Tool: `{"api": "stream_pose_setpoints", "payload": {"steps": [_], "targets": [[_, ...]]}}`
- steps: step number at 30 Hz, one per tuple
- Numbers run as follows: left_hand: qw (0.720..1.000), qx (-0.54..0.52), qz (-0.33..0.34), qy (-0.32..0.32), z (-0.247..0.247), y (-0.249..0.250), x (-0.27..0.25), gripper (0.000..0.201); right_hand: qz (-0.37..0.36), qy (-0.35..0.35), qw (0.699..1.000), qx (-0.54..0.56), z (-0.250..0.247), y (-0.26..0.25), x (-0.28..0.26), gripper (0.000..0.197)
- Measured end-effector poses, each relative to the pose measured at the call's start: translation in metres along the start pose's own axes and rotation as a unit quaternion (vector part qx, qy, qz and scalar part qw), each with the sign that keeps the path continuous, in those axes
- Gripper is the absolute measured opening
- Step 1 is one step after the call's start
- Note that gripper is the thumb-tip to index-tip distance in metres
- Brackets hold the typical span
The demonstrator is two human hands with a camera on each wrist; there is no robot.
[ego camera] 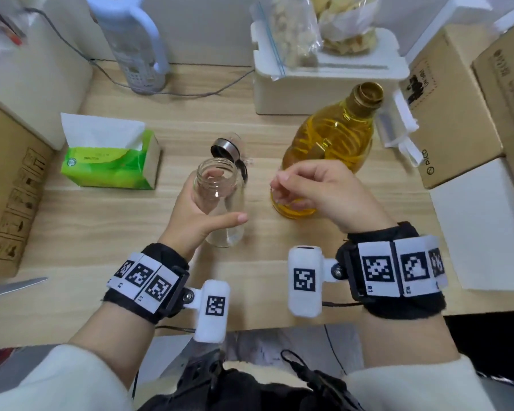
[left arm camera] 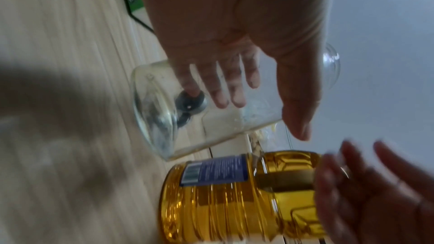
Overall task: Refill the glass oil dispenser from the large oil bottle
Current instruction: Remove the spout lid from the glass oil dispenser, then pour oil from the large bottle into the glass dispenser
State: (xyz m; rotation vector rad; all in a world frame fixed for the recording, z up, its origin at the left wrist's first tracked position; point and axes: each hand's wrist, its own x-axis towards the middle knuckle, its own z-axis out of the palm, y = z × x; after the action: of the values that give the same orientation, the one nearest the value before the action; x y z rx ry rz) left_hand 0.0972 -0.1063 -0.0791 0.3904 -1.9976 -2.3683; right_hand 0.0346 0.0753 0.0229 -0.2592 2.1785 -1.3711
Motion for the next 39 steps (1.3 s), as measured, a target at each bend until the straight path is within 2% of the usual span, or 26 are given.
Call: {"api": "stream_pose_setpoints", "payload": {"steps": [2,4,6,8,10,11,13,17,19,21,24,26,30,32,36,39], "targets": [[1.0,0.007,-0.002,-0.004,0.006,-0.002,0.0,0.091,0.032,0.076,0.996,0.019,-0.013,0.025,-0.005,0.006],[1.0,0.011,-0.002,-0.006,0.01,-0.003,0.0,0.091,0.038,0.102,0.993,0.037,-0.013,0.035,-0.006,0.035],[1.0,0.013,-0.004,-0.015,0.015,-0.002,-0.001,0.09,-0.001,0.082,0.995,0.049,-0.005,0.037,-0.003,0.049],[1.0,0.015,-0.002,-0.021,0.017,-0.002,-0.003,0.089,-0.025,0.086,0.992,0.089,0.006,0.033,0.002,0.038],[1.0,0.014,0.002,-0.022,0.018,0.0,-0.006,0.087,-0.019,0.129,0.983,0.129,0.015,0.029,0.003,0.019],[1.0,0.01,0.002,-0.022,0.017,0.0,-0.007,0.087,-0.016,0.159,0.978,0.132,0.018,0.03,0.003,0.016],[1.0,-0.001,0.001,-0.022,0.016,0.001,-0.009,0.086,-0.014,0.23,0.962,0.15,0.022,0.037,0.003,0.024],[1.0,-0.003,0.007,-0.018,0.013,0.005,-0.011,0.087,-0.048,0.376,0.892,0.245,0.017,0.048,0.003,0.021],[1.0,0.005,0.012,-0.019,0.013,0.007,-0.013,0.084,-0.063,0.418,0.874,0.24,0.009,0.05,0.002,0.029],[1.0,0.006,0.011,-0.02,0.015,0.006,-0.015,0.079,-0.055,0.433,0.87,0.229,0.001,0.052,0.005,0.04],[1.0,0.016,0.017,-0.014,0.016,0.002,-0.017,0.078,-0.061,0.416,0.883,0.211,-0.006,0.051,0.009,0.049],[0.999,0.039,0.035,-0.003,0.014,0.006,-0.014,0.079,-0.085,0.387,0.901,0.174,-0.01,0.049,0.009,0.052],[0.991,0.094,0.096,0.011,0.007,0.023,-0.001,0.074,-0.141,0.275,0.946,0.095,-0.011,0.043,0.0,0.043],[0.988,0.108,0.112,0.016,0.003,0.028,0.002,0.078,-0.159,0.216,0.963,0.037,-0.01,0.037,-0.003,0.042],[0.985,0.121,0.12,0.023,-0.005,0.028,0.0,0.078,-0.178,0.16,0.962,-0.128,-0.007,0.025,-0.004,0.056],[0.981,0.141,0.128,0.022,-0.009,0.025,-0.003,0.075,-0.172,0.124,0.95,-0.228,-0.005,0.016,-0.003,0.055]]}}
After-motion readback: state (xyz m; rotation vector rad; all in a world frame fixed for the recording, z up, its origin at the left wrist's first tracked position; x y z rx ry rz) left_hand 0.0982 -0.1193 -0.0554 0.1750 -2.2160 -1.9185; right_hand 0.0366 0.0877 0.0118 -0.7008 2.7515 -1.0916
